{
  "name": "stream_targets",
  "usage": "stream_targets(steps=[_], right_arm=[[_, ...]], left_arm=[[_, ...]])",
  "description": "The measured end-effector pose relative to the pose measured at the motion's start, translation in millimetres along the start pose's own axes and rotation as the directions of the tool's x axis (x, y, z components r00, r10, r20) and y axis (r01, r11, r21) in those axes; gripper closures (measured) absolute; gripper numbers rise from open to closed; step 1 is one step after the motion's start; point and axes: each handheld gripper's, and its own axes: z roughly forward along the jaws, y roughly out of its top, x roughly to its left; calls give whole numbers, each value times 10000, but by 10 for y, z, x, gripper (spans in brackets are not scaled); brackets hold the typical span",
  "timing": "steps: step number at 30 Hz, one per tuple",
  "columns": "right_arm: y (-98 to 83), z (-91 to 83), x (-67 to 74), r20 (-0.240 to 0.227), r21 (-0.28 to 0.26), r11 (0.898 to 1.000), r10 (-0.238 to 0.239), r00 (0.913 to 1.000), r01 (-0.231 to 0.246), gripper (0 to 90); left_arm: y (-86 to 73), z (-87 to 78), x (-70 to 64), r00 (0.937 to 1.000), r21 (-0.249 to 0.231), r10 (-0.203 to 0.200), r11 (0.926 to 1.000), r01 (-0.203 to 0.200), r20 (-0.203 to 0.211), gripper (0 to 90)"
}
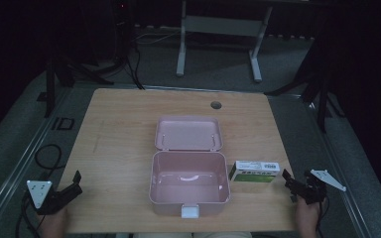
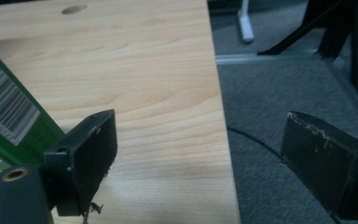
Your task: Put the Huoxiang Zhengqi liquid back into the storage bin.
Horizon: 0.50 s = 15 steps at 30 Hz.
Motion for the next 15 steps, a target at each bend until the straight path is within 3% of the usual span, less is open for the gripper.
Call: stream_targets(steps=[7, 8, 11, 15], right_arm=[[29, 59, -11, -981, 1038, 9946, 28, 9952, 74, 145], [40, 77, -18, -1216, 1521, 9883, 49, 9926, 138, 131], [35, 94, -23, -1363, 1862, 9824, 97, 9906, 160, 129], [37, 94, 13, -1249, 2137, 9754, -274, 9918, 538, 105]], left_arm=[[0, 1, -2, 10000, 23, 25, 10000, -25, 29, 17], [0, 0, 0, 10000, 25, 19, 10000, -19, 41, 17], [0, 1, 1, 10000, 32, 16, 10000, -16, 51, 17], [0, 0, -1, 10000, 48, 65, 10000, -65, 71, 17]])
